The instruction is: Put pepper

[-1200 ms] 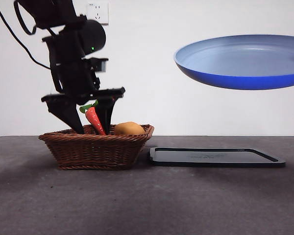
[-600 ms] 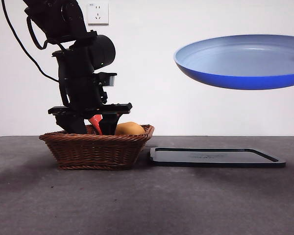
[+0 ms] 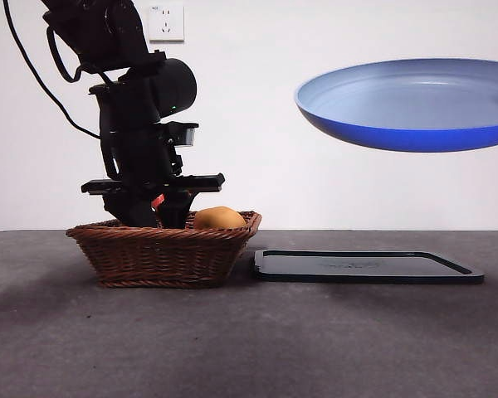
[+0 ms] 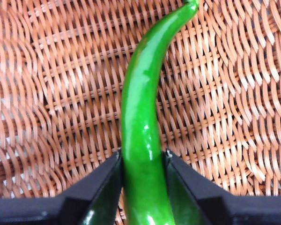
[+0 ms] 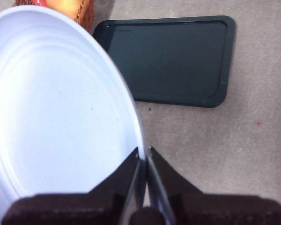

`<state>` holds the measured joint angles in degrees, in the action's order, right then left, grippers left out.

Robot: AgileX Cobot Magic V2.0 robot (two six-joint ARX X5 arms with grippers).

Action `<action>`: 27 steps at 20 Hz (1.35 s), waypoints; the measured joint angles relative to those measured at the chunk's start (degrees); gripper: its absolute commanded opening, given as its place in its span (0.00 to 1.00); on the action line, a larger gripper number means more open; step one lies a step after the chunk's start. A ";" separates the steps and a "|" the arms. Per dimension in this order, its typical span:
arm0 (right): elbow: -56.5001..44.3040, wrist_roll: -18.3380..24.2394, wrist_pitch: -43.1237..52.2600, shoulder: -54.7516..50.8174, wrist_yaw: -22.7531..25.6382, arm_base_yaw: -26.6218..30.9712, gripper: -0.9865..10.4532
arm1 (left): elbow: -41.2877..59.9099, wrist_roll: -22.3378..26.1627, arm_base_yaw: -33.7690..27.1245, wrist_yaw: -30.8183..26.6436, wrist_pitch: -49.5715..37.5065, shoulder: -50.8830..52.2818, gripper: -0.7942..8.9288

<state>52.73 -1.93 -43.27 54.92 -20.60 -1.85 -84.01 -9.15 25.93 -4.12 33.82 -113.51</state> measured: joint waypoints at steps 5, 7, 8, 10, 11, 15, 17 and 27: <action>0.00 0.00 0.00 0.00 0.02 0.00 0.09 | -0.02 -0.87 0.00 1.01 0.57 0.79 0.21; 0.00 0.00 0.00 0.00 0.02 0.00 0.09 | -0.02 -1.01 0.02 1.75 0.85 2.89 0.21; 0.00 -0.02 0.00 0.04 0.02 0.00 0.09 | -0.02 -1.01 0.00 2.23 0.85 4.31 0.21; 0.00 -0.28 0.00 0.85 0.02 0.00 0.09 | -0.11 -1.01 0.00 3.69 1.05 7.37 0.21; 0.00 -0.48 0.00 1.68 0.00 0.00 0.09 | -0.13 -1.03 0.02 4.96 1.36 8.79 0.21; 0.00 -2.73 1.31 8.37 -0.02 0.00 0.09 | -0.22 -1.49 1.33 14.47 2.71 13.75 0.21; 0.00 -4.31 2.49 13.18 -0.02 -0.17 0.09 | -0.28 -1.92 3.34 21.53 2.69 15.82 0.21; 0.02 -9.49 5.14 24.50 -3.26 -3.13 0.09 | -0.44 0.13 18.67 13.81 2.54 10.43 0.21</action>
<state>52.75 -11.42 -38.13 79.42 -23.86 -4.97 -84.44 -9.02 44.60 9.69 36.36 -103.09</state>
